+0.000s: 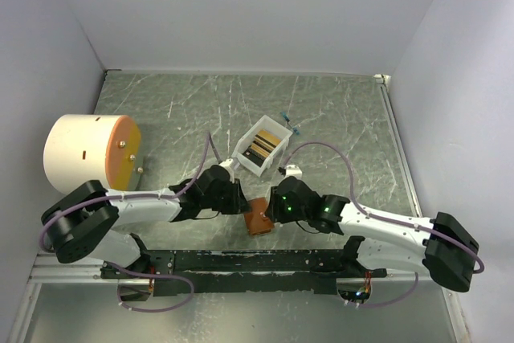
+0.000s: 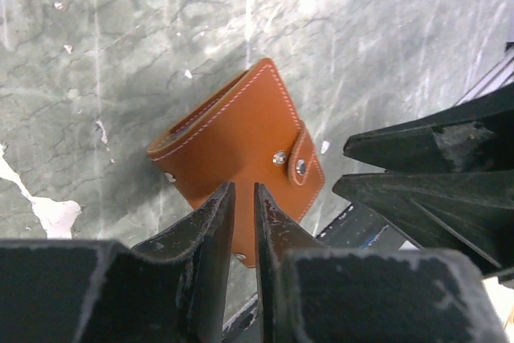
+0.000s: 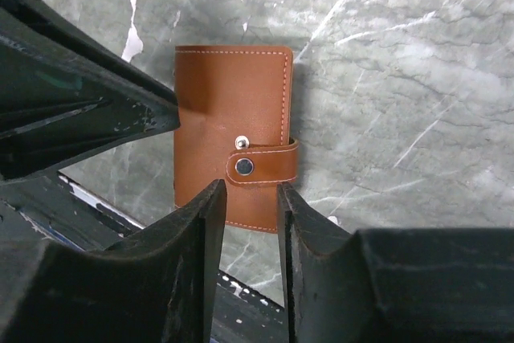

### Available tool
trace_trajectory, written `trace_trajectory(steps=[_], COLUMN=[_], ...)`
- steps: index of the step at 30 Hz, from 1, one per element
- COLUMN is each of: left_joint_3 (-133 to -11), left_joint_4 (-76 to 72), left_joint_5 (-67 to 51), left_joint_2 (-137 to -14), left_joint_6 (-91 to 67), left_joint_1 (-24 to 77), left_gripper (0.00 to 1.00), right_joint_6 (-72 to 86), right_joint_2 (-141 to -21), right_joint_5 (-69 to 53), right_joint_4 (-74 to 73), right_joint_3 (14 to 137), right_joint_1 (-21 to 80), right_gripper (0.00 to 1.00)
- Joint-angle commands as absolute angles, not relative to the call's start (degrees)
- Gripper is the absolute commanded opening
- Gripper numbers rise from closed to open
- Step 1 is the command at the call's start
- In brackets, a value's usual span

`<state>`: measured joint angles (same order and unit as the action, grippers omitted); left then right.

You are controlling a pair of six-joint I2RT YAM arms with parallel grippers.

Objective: Put the credit cards into the card holder
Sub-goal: Close the card holder at the center of the board.

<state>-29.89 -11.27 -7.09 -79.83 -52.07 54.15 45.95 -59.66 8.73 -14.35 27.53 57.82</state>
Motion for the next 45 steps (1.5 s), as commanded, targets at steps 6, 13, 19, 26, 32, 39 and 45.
trace_trajectory(steps=[6,13,19,26,32,39,45], left_joint_3=[-30.5,-27.1,-26.6,-26.6,-26.5,-26.5,-25.8], left_joint_4=[-13.6,-17.0,-16.9,-17.1,-17.3,-17.4,-19.5], left_joint_5=[-7.7,-8.7,-8.8,-8.9,-9.3,-9.8,-11.4], left_joint_2=[-84.1,-84.5,-84.7,-84.8,-84.7,-85.6,-86.1], left_joint_6=[-52.1,-53.4,-53.5,-53.1,-52.7,-52.5,-52.5], left_joint_1=[53.9,53.9,53.9,54.0,54.0,54.1,54.1], left_gripper=[0.25,0.25,0.25,0.25,0.26,0.26,0.28], right_joint_6=[47.0,45.6,45.4,44.4,43.2,45.5,44.0], right_joint_2=[-64.8,-68.3,-69.6,-70.4,-69.2,-62.1,-65.6], right_joint_5=[7.5,9.1,9.0,8.1,8.2,5.6,3.9], right_joint_4=[-9.9,-8.4,-6.0,-5.4,-5.5,-8.9,-10.4], right_joint_3=[27.0,27.3,27.2,28.1,28.2,28.1,30.6], right_joint_1=[60.3,60.9,60.9,60.8,60.8,60.7,55.3], right_gripper=[0.34,0.35,0.3,0.29,0.29,0.36,0.32])
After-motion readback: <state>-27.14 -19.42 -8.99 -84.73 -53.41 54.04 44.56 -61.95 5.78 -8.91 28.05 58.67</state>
